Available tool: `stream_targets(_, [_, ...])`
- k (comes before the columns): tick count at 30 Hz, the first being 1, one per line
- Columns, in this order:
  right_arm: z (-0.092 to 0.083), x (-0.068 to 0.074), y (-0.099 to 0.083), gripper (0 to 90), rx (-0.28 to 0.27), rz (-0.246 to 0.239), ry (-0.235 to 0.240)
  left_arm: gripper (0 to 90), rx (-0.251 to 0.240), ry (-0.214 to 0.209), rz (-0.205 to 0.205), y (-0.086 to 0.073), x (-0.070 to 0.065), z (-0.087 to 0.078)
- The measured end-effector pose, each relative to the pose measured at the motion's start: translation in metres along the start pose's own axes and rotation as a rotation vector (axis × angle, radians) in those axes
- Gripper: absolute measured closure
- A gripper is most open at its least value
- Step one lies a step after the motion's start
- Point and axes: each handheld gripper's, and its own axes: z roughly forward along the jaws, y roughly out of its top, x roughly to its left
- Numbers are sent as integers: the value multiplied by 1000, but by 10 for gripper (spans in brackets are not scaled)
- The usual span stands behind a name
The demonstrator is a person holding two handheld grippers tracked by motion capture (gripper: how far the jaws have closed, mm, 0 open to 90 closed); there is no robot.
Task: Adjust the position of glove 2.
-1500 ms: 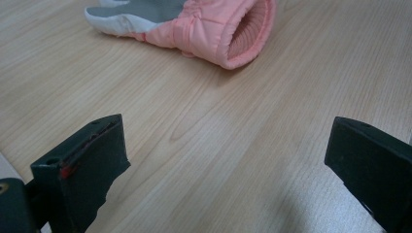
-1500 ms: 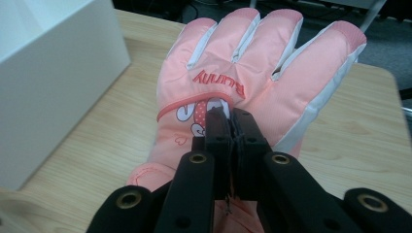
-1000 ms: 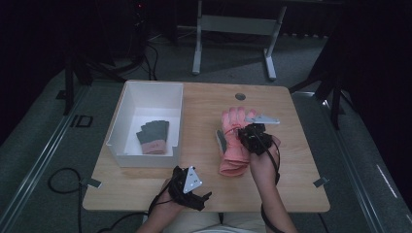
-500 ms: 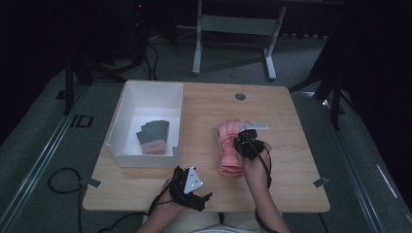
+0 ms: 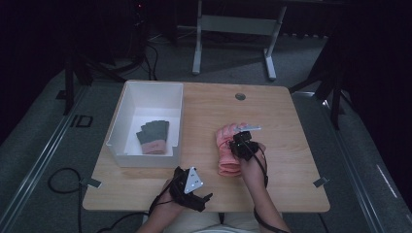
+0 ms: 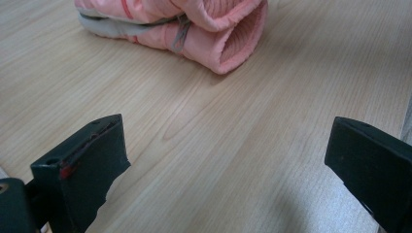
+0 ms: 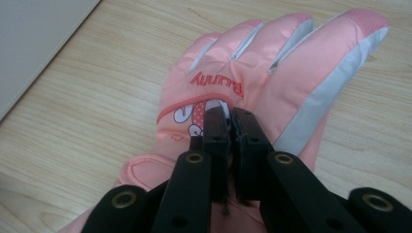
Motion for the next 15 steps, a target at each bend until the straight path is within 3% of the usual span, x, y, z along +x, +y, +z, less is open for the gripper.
stream_targets(5, [-4, -9, 0, 853, 21, -45, 44, 13, -33, 11, -23, 1, 2, -3])
stream_targets(10, [-8, -19, -5, 838, 27, -59, 49, 13, -58, 6, -38, 2, 2, -6])
stream_targets(15, [-13, -17, -1, 747, 12, -68, 67, 13, -70, 31, -36, 7, -1, -6])
